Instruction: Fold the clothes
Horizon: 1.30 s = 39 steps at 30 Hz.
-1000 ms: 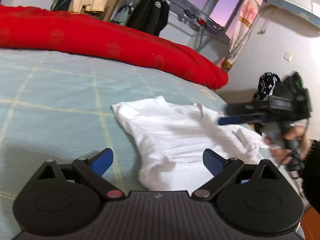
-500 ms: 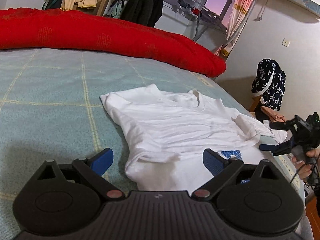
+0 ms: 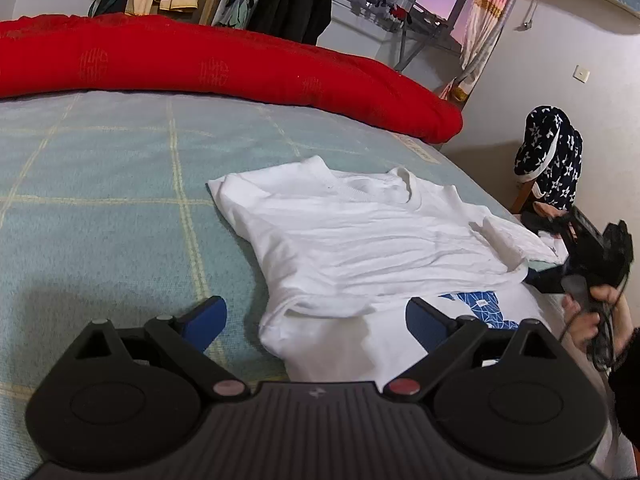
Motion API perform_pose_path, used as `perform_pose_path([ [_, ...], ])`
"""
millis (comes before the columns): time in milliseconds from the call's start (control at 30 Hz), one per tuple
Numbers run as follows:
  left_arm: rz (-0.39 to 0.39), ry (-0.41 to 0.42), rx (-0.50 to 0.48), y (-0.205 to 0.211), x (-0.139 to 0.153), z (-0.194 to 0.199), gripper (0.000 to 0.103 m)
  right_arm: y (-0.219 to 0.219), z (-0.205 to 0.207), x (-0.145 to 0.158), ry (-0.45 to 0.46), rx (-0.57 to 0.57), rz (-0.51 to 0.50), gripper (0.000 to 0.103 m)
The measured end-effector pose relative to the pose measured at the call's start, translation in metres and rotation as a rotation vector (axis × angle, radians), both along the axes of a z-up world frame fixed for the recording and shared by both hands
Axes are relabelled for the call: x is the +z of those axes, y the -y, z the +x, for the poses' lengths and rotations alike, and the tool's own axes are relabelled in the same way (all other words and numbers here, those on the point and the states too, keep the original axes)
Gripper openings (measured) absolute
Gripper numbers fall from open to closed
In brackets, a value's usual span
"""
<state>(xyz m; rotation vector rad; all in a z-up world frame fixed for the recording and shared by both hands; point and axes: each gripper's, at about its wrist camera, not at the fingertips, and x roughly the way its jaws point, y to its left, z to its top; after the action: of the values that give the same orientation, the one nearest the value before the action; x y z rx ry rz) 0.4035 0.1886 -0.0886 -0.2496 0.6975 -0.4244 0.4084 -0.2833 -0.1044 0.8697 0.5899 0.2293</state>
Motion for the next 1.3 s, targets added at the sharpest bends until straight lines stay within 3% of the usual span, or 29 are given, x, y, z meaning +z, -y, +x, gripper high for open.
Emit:
perform_pose_path([
  [133,0.001,0.0,0.004,0.0,0.0,0.0,0.096,-0.002,-0.018,0.006,-0.006,0.039,0.012,0.103],
  [333,0.001,-0.001,0.004,0.0,-0.001,0.0,0.096,-0.007,-0.006,0.008,-0.029,0.023,-0.042,0.103],
  [400,-0.002,0.0,0.007,-0.001,0.0,0.0,0.096,-0.008,-0.011,0.014,-0.045,0.017,-0.082,0.093],
  [500,0.0,0.003,0.009,-0.001,0.001,-0.001,0.096,-0.008,-0.029,0.024,-0.041,0.013,-0.14,0.09],
  [700,0.001,0.002,0.008,-0.002,0.0,0.0,0.096,-0.016,-0.04,0.069,0.067,-0.001,-0.411,0.087],
  [867,0.012,0.0,0.006,-0.001,0.0,0.0,0.096,-0.057,0.011,0.095,0.104,0.213,-0.615,0.065],
  [1067,0.018,-0.001,0.004,0.0,0.0,0.0,0.096,-0.102,0.056,0.083,0.035,0.428,-0.856,0.064],
  [1167,0.02,-0.001,0.004,0.0,0.0,0.0,0.096,-0.115,0.04,0.08,0.066,0.447,-0.95,0.065],
  [1300,0.028,-0.001,0.004,0.002,0.0,0.0,0.096,-0.141,-0.01,0.079,0.197,0.506,-1.142,0.074],
])
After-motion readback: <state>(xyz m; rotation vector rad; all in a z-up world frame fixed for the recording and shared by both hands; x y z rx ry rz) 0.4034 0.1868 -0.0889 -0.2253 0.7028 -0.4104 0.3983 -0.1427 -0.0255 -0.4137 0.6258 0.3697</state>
